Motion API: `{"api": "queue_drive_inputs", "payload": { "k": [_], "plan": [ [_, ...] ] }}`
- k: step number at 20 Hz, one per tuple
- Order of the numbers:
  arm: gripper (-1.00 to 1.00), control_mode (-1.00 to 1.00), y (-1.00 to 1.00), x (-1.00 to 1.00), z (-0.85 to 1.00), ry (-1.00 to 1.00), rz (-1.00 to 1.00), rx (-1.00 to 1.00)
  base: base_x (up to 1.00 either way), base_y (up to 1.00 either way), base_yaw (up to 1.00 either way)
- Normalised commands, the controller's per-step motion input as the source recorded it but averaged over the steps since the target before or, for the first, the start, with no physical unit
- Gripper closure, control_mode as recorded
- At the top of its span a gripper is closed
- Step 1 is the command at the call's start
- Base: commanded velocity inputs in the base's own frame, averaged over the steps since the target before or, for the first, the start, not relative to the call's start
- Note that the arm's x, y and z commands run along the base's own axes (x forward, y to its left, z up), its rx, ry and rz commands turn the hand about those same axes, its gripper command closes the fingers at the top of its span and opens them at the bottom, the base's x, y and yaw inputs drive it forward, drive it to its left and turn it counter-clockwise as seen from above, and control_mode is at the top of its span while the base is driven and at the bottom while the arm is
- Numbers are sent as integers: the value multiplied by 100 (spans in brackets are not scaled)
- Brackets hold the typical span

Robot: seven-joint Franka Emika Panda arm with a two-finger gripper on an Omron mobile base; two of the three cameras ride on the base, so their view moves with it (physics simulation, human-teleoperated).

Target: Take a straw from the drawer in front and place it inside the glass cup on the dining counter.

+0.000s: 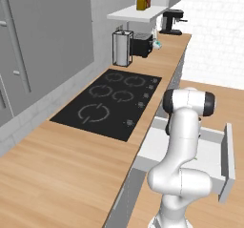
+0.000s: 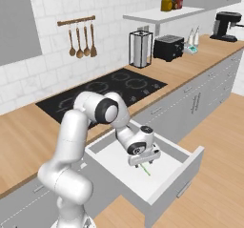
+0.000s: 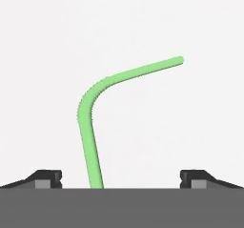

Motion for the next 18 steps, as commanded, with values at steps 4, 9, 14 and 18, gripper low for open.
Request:
{"api": "queue_drive_inputs", "payload": {
  "k": [4, 9, 14, 18],
  "plan": [
    [-100, -100, -2, 7, -1, 0, 6, 0, 0, 0, 0],
    [-100, -100, 0, 1, -15, 0, 5, 0, 0, 0, 0],
    [-100, -100, 0, 0, -21, 0, 2, 0, 0, 0, 0],
    [100, -100, 3, 0, -28, 0, 0, 0, 0, 0, 0]
  ]
}}
